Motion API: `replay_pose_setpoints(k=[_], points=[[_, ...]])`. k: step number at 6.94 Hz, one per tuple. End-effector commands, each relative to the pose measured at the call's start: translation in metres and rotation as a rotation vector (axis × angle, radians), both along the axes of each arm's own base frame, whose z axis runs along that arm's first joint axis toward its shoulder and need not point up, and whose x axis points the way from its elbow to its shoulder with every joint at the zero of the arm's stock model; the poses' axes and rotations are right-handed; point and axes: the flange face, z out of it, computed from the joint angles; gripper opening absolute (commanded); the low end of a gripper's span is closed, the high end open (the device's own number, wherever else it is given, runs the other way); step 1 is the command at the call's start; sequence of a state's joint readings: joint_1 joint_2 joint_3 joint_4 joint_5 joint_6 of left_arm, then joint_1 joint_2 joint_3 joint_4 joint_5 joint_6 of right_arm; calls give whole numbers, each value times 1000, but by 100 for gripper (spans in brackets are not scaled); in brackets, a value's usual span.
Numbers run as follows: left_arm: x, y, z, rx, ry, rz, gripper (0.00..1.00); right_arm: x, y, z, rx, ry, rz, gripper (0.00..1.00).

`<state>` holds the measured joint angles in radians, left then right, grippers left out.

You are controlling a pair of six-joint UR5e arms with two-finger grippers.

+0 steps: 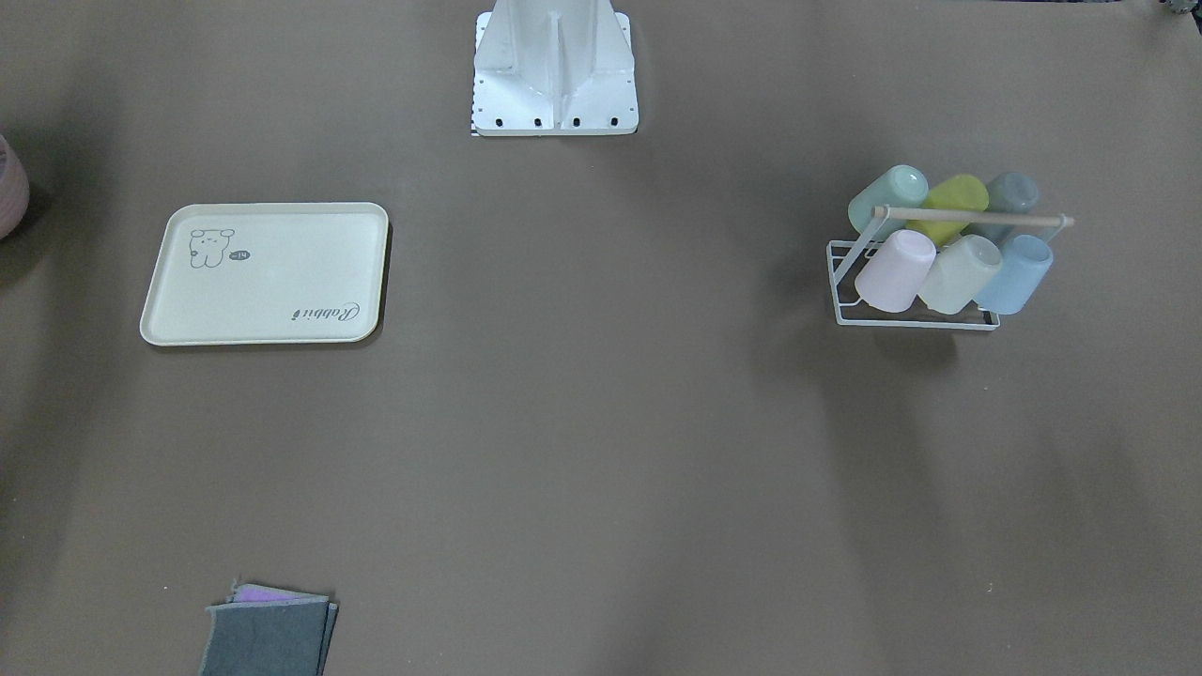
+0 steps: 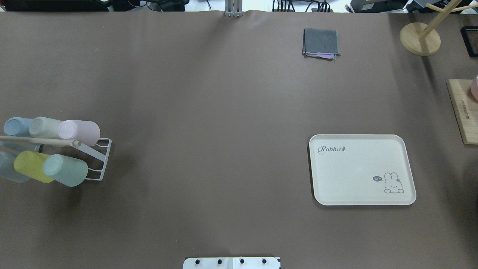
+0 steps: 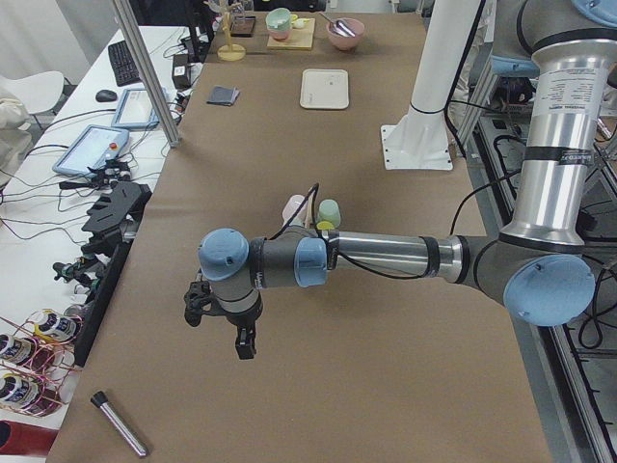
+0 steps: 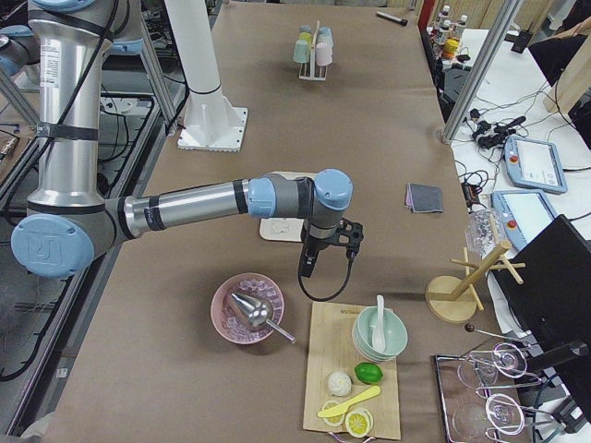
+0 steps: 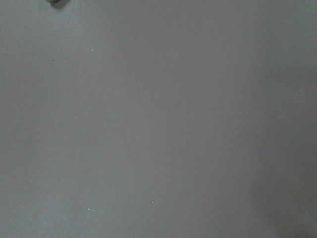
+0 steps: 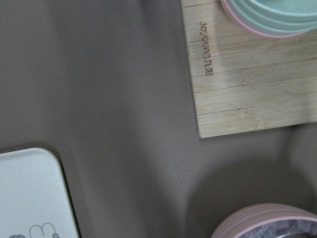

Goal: Pick up and place green cup on tray

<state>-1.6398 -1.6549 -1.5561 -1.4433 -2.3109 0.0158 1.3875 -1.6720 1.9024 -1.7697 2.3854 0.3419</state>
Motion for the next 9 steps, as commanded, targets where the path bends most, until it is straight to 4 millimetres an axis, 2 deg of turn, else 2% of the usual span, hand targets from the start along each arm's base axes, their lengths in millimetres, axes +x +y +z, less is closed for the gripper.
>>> replay_pose_setpoints(k=[1,4,7,9], points=[[1,-6,-11,18,4,-5,98,-48,4,-21,9,-11,0,99],[1,-1,-13,26,1,1,98,-110,16,-22,12,-11,-106,99],[1,-2,-17,28,-3,-4,98,-153,29,-11,79,5,-120,99],[0,-2,-54,96,-12,-7,98,-167,31,-5,29,27,-74,98]])
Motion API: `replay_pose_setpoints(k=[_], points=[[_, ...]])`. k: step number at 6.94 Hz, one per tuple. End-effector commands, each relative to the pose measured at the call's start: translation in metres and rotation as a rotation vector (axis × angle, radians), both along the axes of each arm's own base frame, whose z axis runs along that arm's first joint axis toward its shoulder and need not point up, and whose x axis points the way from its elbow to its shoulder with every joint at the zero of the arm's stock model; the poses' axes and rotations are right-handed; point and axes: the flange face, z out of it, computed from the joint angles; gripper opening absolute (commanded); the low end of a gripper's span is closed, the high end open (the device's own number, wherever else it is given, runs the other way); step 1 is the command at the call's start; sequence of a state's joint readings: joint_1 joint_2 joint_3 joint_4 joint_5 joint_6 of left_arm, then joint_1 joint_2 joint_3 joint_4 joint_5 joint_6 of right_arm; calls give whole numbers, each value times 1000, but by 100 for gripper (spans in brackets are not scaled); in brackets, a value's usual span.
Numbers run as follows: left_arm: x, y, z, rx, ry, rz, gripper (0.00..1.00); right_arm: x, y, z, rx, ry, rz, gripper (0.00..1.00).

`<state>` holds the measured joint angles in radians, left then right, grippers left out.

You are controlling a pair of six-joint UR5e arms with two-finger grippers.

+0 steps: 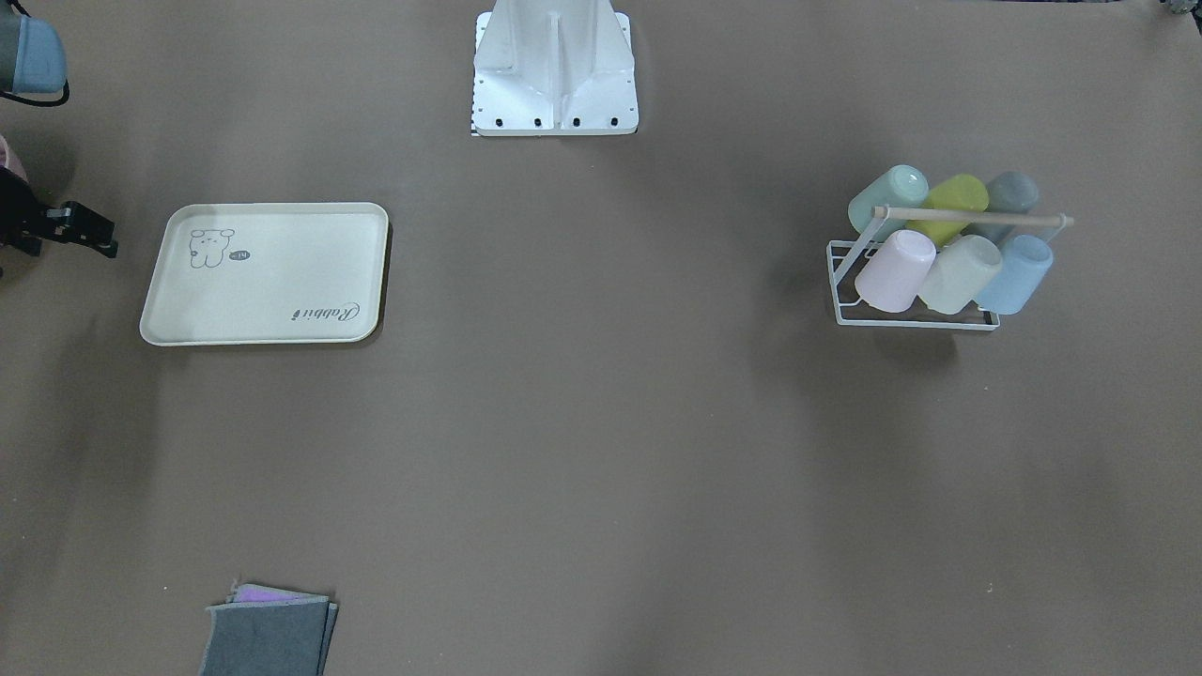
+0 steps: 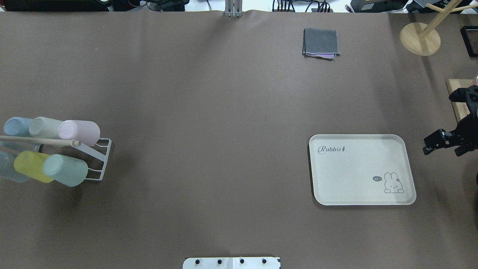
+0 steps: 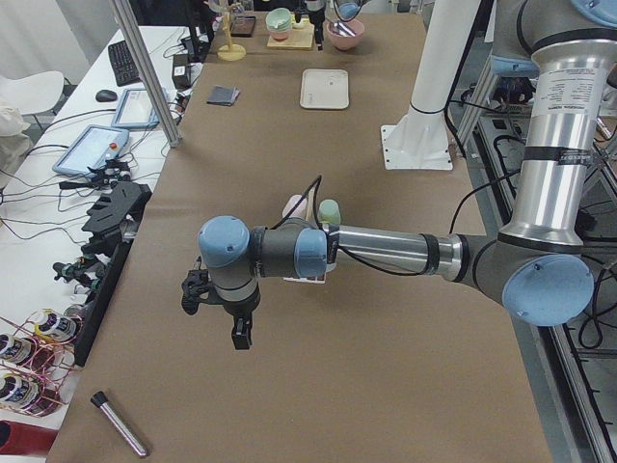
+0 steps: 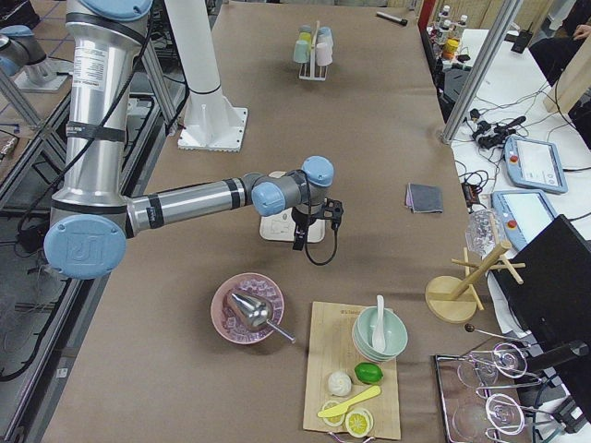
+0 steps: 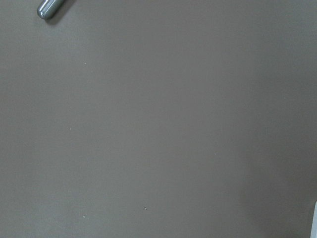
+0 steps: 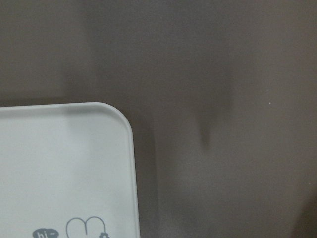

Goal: Pick up and place green cup on tray

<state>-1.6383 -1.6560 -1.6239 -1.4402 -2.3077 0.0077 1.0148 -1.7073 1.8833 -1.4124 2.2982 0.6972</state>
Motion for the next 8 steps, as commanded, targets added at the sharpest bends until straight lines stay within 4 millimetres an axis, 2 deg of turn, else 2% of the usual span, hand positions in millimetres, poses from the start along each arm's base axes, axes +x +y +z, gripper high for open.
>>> replay_pose_setpoints(k=[1,2,5,7,8], points=[[1,1,-30,54,-4,-1,98,-17,2,11,-56,4,65,98],[2,4,-33,60,-4,0,98,-31,4,21,-58,-14,77,98],[19,5,-41,49,8,-1,98,-64,-4,22,-43,-6,57,94],[41,6,-68,52,17,-16,98,-74,2,26,-45,3,36,80],[62,8,-86,35,24,-31,98,-76,3,26,-46,3,31,78]])
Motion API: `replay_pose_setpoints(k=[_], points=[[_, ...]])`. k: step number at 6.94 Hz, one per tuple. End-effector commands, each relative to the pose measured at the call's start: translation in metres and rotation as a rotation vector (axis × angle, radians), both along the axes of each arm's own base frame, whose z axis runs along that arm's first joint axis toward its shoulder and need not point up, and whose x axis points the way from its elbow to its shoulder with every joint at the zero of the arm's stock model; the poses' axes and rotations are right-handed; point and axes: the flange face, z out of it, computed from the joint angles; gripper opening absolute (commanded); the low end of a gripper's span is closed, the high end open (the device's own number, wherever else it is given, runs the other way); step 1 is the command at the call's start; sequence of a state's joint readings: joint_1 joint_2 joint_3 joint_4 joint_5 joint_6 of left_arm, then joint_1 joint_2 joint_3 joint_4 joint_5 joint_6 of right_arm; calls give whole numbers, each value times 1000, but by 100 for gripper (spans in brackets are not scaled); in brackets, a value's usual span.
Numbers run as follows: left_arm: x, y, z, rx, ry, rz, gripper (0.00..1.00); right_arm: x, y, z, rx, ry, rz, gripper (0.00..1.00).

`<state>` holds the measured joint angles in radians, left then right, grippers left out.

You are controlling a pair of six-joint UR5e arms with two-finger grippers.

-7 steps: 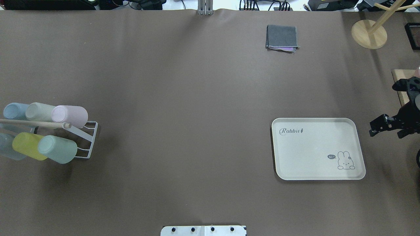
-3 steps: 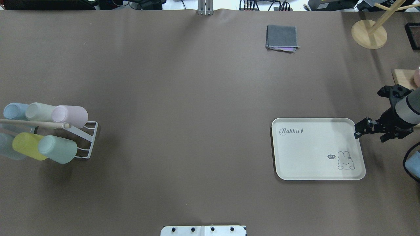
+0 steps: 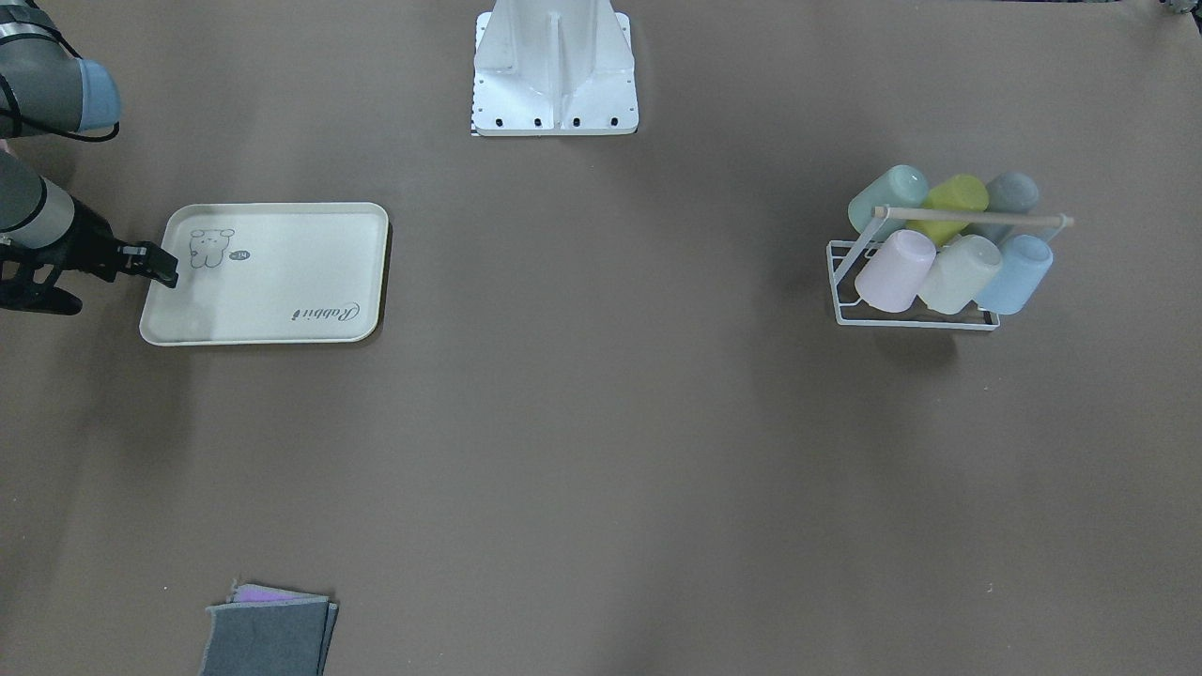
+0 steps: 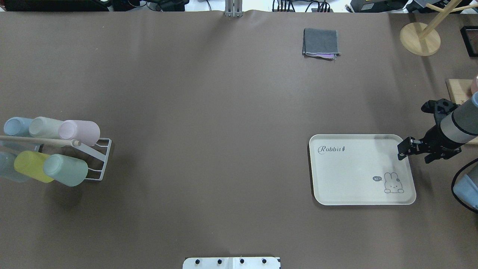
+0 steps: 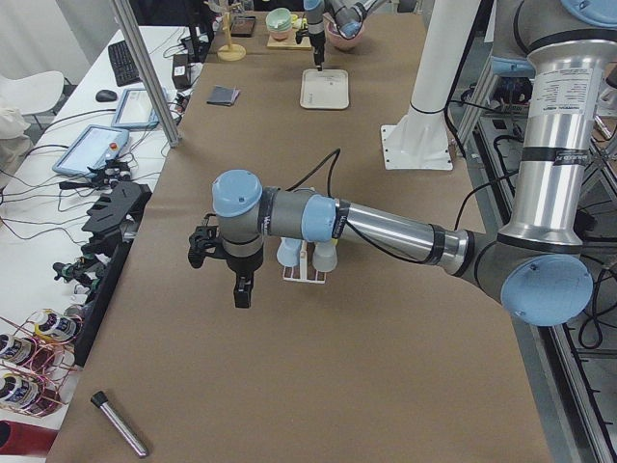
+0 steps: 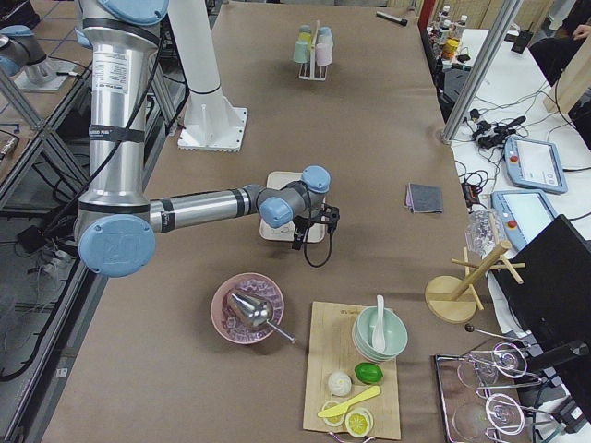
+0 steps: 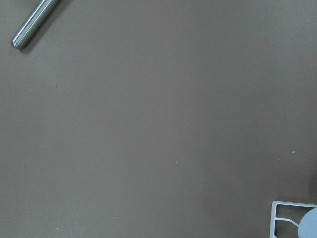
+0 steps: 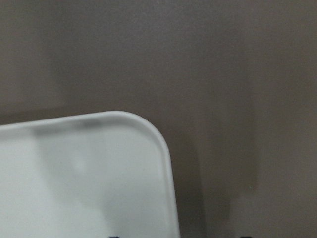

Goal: Pick up and place green cup on tray

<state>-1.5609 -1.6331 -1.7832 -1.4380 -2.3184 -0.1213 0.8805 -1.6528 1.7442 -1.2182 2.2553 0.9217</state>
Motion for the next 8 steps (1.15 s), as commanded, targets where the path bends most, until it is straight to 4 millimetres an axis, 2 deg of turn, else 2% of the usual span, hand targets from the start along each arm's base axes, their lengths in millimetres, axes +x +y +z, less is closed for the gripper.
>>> replay_pose_setpoints(k=[1,2,4,6,8], points=[[41,9,-39,-20,14,-25,98,-6,3,1,-2,2,-13,71],[65,13,-59,-34,24,-32,98,-7,4,1,-2,2,-17,58],[110,22,-89,-71,46,-44,98,-7,6,2,-6,-1,-20,41],[158,42,-129,-118,81,-59,98,-6,8,4,-12,1,-21,34],[202,72,-171,-131,102,-52,98,-5,9,7,-16,4,-23,34]])
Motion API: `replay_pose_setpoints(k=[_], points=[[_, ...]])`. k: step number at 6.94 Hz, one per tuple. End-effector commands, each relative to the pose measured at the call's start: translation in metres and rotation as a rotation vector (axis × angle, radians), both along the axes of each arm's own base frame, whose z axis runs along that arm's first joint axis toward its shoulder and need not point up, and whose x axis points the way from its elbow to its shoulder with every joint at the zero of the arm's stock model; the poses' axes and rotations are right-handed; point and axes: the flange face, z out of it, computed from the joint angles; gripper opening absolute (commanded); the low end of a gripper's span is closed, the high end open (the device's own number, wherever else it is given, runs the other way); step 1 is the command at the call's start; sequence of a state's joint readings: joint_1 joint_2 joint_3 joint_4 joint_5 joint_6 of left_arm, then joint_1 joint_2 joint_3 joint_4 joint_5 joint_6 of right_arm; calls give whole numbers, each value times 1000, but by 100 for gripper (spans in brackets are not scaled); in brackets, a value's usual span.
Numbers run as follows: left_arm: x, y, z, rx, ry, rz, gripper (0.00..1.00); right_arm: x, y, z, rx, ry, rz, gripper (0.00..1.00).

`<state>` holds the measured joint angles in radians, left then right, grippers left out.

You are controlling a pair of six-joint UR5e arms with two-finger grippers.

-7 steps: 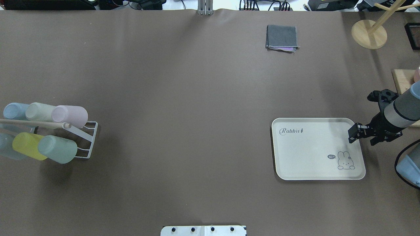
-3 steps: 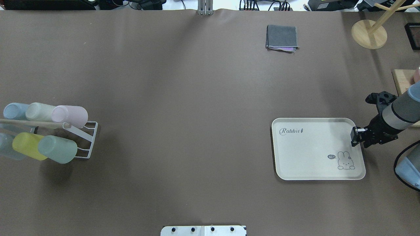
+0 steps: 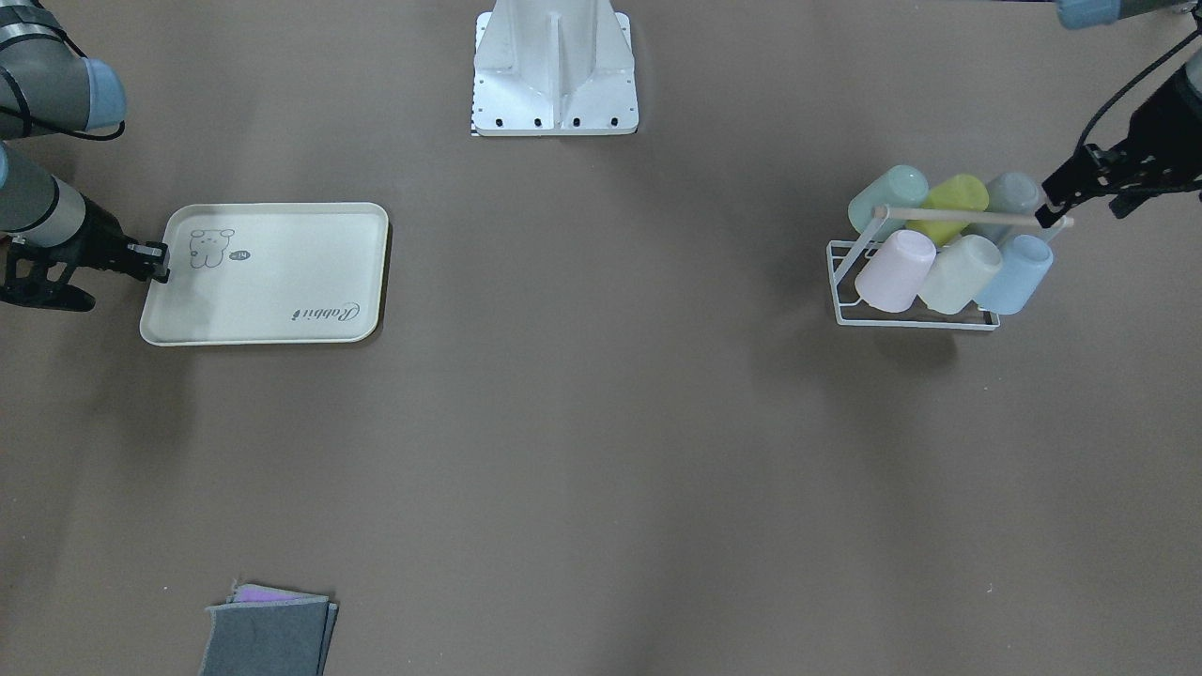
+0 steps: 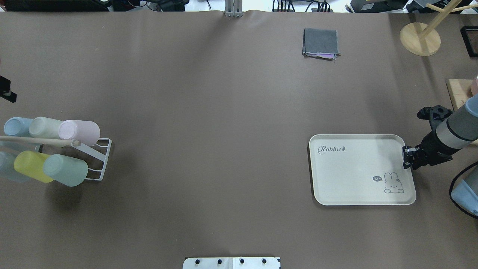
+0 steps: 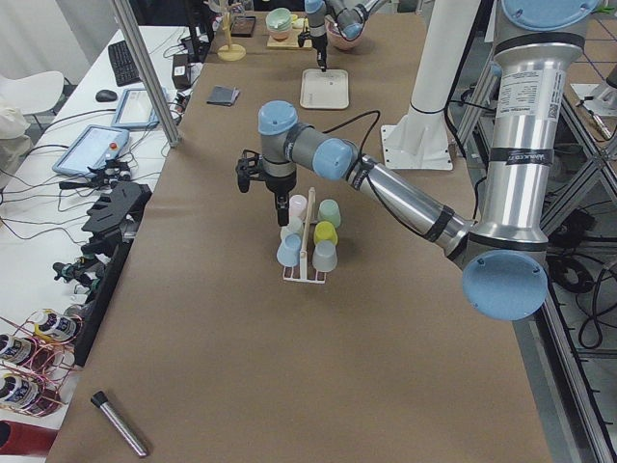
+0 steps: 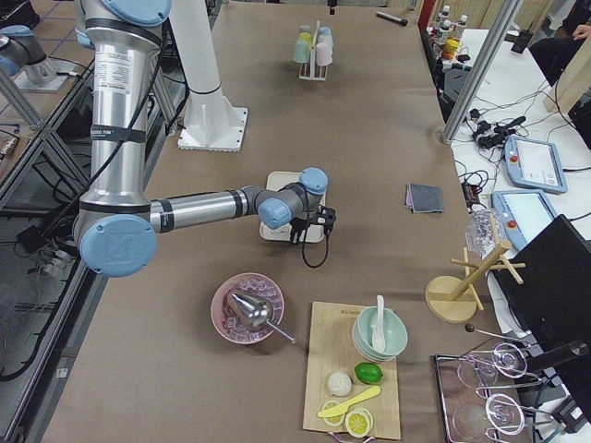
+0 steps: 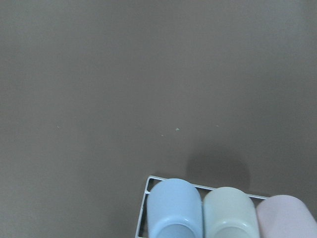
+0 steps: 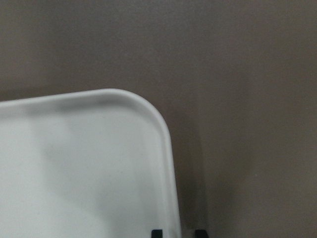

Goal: Pick up and place green cup on tray

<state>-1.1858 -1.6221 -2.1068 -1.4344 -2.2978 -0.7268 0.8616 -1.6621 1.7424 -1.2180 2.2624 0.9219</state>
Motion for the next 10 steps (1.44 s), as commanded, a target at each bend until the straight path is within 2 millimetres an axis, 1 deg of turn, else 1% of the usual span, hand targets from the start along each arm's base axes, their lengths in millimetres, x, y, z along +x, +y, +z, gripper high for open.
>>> replay_pose_setpoints(k=[1,3,5,6,7,9,10], points=[[39,29,-35,8,17,24,98,0,1,3,-5,4,-1,34],[46,42,-50,11,34,31,98,-1,1,6,-8,7,-4,34],[66,59,-63,32,49,85,98,-3,-2,6,-8,7,-4,26],[77,67,-68,56,39,107,98,-3,-2,5,-8,6,-3,17],[92,77,-72,81,24,136,98,-3,-2,5,-8,6,-3,12],[124,105,-86,118,38,229,98,-3,-2,4,-5,4,-3,6],[138,117,-91,146,32,260,98,-3,-2,1,-2,1,-1,5]])
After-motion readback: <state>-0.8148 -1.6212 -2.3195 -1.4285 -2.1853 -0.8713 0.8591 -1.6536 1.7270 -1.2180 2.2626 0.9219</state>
